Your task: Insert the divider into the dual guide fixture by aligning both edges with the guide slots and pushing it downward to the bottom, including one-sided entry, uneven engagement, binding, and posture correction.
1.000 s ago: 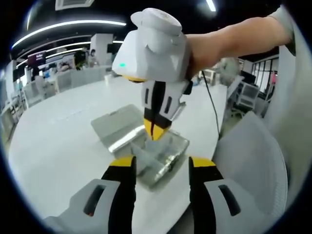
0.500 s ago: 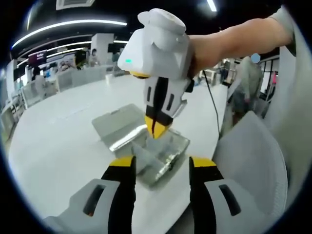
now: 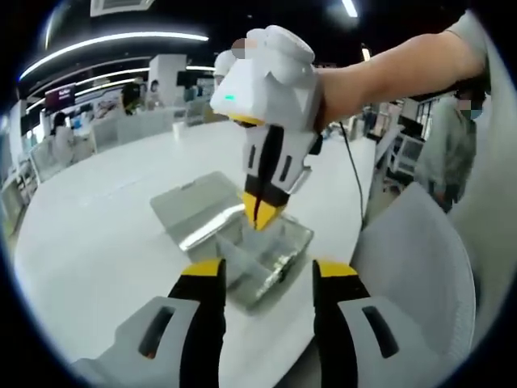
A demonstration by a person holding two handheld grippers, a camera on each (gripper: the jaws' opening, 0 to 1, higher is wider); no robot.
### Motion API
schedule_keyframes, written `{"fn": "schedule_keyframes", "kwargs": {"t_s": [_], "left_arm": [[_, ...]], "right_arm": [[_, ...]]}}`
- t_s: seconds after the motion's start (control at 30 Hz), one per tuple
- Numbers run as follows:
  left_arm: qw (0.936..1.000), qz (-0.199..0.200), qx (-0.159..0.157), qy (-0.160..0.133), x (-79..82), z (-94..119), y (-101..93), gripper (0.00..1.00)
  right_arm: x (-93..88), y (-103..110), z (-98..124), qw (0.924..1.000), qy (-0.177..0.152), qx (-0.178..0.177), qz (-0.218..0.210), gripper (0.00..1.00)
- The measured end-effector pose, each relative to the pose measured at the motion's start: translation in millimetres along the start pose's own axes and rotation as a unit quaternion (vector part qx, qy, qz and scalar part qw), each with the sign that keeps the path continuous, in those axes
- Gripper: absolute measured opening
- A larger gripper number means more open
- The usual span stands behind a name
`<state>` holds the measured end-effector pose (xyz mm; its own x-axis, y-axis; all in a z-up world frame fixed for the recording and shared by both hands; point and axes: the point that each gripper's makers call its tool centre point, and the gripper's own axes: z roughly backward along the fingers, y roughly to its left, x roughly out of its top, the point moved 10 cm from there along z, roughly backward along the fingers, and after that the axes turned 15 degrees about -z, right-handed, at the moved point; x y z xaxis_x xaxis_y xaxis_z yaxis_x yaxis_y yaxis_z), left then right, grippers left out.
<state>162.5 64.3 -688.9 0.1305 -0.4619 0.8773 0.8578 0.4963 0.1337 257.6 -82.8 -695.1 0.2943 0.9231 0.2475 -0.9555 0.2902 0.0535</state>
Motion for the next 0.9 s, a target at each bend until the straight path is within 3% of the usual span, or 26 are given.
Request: {"fn": "schedule_keyframes", "kwargs": {"t_s": [0.63, 0.9], "left_arm": [[1.0, 0.003, 0.0, 0.004, -4.4, 0.5, 3.7, 0.4], [1.0, 0.005, 0.001, 0.003, -5.3, -0.2, 5.5, 0.4]], "right_arm": [[2.8, -2.7, -15.3, 0.9977, 0.021, 0.0, 0.064, 0.0], [1.5, -1.5, -15.9, 0.9978, 0.021, 0.006, 0.063, 0.0]]}}
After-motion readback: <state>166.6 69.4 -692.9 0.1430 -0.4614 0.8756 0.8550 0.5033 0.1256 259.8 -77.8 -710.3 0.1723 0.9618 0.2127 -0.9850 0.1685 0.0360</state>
